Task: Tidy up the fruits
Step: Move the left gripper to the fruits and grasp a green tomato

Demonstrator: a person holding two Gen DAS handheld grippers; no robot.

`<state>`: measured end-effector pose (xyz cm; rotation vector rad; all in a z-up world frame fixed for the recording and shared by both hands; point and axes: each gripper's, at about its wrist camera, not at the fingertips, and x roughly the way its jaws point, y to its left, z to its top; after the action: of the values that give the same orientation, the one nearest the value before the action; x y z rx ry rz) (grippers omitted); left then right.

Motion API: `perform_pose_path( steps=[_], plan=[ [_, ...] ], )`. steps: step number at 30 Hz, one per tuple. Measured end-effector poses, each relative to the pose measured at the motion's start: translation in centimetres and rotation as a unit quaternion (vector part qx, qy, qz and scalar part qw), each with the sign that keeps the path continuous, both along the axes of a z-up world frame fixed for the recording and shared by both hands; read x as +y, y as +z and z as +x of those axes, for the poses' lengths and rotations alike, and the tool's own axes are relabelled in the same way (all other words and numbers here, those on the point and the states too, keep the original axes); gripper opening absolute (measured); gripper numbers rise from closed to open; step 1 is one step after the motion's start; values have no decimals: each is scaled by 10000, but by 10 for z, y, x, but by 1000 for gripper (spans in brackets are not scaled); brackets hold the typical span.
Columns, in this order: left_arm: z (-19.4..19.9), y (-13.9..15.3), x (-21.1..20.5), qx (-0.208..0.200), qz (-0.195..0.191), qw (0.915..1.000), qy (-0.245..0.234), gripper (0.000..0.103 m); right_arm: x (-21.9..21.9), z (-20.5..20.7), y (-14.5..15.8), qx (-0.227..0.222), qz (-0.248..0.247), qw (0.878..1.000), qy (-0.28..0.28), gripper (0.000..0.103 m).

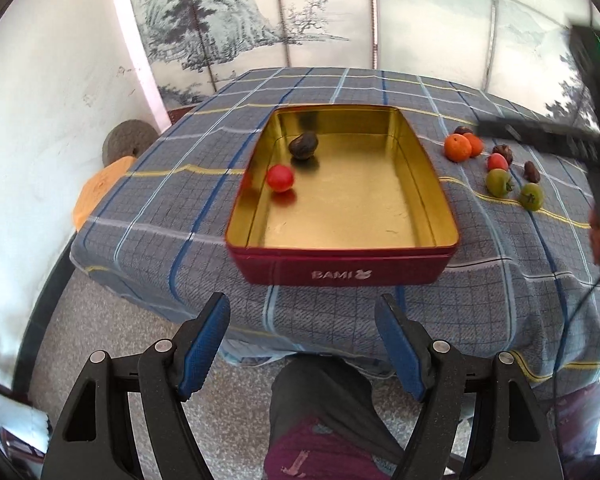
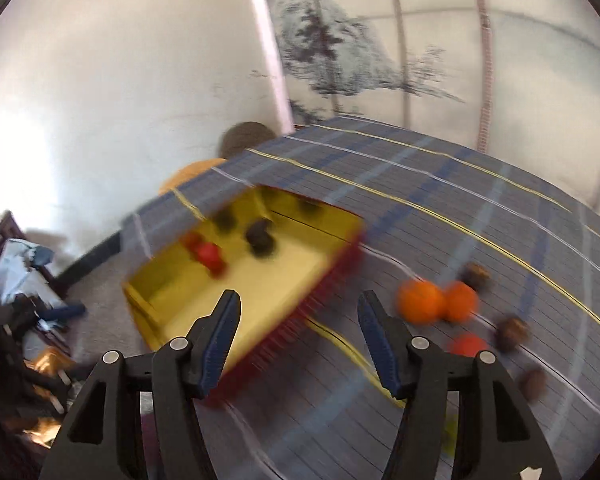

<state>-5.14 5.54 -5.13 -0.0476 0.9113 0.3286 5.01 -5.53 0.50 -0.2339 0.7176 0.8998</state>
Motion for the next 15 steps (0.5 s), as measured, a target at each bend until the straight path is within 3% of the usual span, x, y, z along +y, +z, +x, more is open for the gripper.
perform_pose_path(
  steps=[3, 6, 10, 15],
  plan=[
    [8, 4, -13, 7, 73, 9995, -296, 75, -60, 8, -16, -98, -327, 9975, -620, 67],
    [23, 11, -35, 28, -17, 9967, -808, 75, -123, 24, -34, -138, -800, 9865, -1422, 67],
    [51, 20, -75, -15, -167, 9881, -1530, 75, -194, 44, -49, -77, -961, 9678, -2324, 70],
    [99, 16, -129, -63, -224, 9718, -2348, 75, -253, 63, -67, 320, -632, 9524, -2967, 76]
  ],
)
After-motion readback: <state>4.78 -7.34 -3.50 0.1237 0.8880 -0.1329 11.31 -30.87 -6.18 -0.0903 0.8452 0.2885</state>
